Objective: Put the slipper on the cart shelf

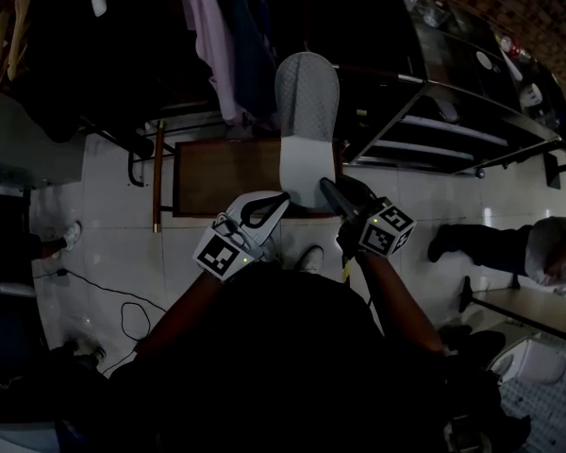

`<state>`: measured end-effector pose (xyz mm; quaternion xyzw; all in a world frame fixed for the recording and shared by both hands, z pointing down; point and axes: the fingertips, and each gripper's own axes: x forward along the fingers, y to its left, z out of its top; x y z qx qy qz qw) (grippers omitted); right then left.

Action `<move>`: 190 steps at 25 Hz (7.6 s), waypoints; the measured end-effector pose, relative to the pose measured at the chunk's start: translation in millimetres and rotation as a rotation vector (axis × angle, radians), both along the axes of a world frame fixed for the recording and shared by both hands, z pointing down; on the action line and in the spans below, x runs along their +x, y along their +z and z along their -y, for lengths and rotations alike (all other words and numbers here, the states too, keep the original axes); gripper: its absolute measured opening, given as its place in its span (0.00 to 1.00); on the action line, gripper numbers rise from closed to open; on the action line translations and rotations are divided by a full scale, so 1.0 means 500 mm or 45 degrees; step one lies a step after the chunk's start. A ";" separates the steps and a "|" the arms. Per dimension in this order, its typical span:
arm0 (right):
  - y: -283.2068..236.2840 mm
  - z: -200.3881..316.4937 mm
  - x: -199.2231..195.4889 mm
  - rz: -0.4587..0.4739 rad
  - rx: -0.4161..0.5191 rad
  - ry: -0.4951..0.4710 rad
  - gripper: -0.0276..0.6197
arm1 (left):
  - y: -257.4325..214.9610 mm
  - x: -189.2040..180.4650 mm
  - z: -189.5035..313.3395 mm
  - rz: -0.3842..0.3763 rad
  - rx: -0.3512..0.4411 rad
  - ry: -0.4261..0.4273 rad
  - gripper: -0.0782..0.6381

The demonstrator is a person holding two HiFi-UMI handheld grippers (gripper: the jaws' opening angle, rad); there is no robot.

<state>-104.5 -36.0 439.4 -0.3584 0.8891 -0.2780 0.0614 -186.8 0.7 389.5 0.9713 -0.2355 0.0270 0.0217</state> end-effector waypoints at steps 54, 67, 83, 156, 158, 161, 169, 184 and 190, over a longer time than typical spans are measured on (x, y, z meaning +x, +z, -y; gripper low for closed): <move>-0.113 -0.075 0.179 -0.226 0.240 0.605 0.13 | -0.021 0.188 0.050 -0.081 -0.024 0.449 0.11; -0.119 -0.204 0.420 -0.068 0.240 0.760 0.13 | -0.060 0.423 -0.089 -0.054 0.036 0.555 0.11; -0.093 -0.360 0.658 -0.076 0.237 0.794 0.13 | -0.046 0.660 -0.230 0.007 0.033 0.602 0.11; 0.473 0.390 0.938 0.027 -0.467 0.344 0.13 | 0.139 0.967 0.265 0.035 -0.136 0.234 0.11; 0.484 0.409 0.941 0.012 -0.446 0.363 0.13 | 0.145 0.966 0.264 0.035 -0.140 0.239 0.11; 0.488 0.441 0.948 -0.017 -0.394 0.395 0.13 | 0.153 0.962 0.268 0.028 -0.161 0.232 0.11; 0.477 0.523 0.948 -0.062 -0.255 0.425 0.13 | 0.179 0.938 0.276 0.041 -0.212 0.189 0.11; 0.482 0.592 0.953 -0.326 -0.163 0.434 0.14 | 0.203 0.907 0.271 0.064 -0.253 0.139 0.11; 0.481 0.599 0.962 -0.537 -0.179 0.468 0.15 | 0.201 0.908 0.265 0.067 -0.250 0.133 0.11</move>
